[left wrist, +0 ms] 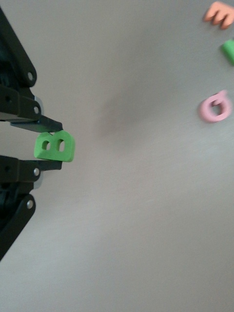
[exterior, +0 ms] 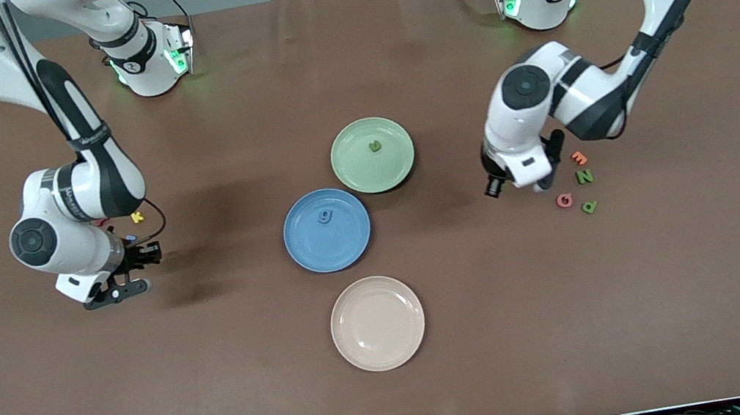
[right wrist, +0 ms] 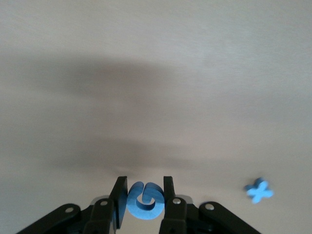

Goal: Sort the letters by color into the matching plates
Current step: 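Drop B on green plate with the left gripper while the right gripper drops G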

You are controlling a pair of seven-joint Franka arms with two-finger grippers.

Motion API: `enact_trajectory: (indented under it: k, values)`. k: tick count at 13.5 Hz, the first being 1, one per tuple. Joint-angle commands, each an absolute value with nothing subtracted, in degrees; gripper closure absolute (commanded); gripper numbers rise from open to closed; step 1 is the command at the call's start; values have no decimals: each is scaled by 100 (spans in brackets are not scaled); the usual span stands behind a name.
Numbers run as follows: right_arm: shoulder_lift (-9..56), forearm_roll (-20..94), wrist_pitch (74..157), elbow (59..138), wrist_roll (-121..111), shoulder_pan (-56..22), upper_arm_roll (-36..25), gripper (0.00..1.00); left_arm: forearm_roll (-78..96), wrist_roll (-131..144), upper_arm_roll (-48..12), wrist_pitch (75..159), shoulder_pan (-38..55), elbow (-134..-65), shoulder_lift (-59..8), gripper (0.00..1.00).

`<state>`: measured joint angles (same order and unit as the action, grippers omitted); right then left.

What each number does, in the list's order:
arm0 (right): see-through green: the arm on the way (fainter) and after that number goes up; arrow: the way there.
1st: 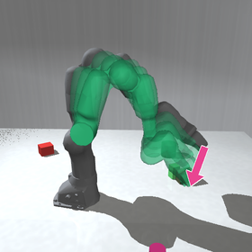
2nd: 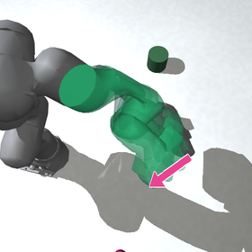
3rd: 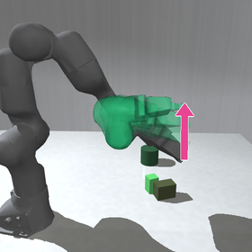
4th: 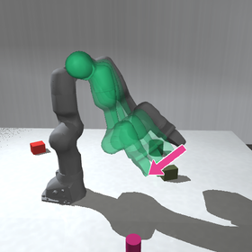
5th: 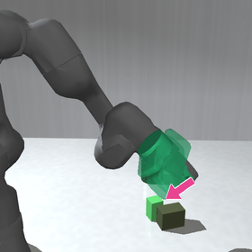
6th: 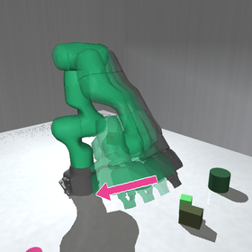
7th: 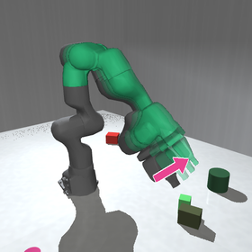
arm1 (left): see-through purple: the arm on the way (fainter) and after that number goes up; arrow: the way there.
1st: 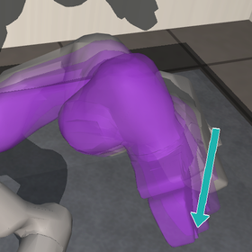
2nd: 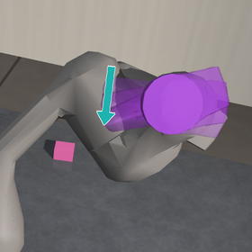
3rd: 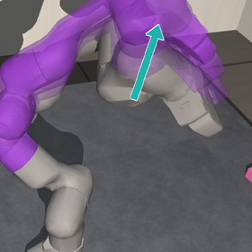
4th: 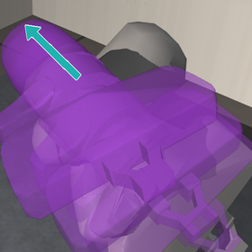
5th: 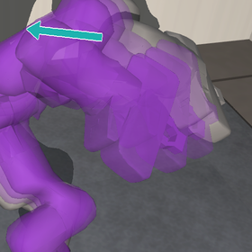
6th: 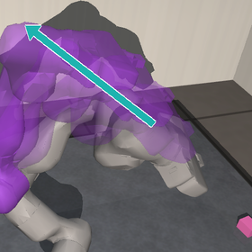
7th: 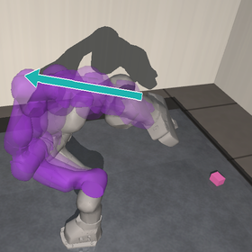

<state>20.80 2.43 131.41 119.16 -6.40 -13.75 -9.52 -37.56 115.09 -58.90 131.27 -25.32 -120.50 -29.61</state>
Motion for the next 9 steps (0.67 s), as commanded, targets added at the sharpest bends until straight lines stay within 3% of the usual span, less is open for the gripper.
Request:
enact_trajectory:
  k: [1, 4, 9]
  values:
    - [1898, 246, 12938, 11962, 295, -1958, -967, 77, -3761, 11811, -5977, 13008, -1962, -11997, -2909, 100]
    - [1960, 395, 12938, 11787, 1447, -2696, -967, 77, -3876, 12338, -5933, 13052, -1022, -11796, -3189, 100]
    - [2336, 1256, 12946, 11077, 2739, -3699, -967, 77, -4402, 12401, -5127, 13078, 384, -11471, -3542, 100]
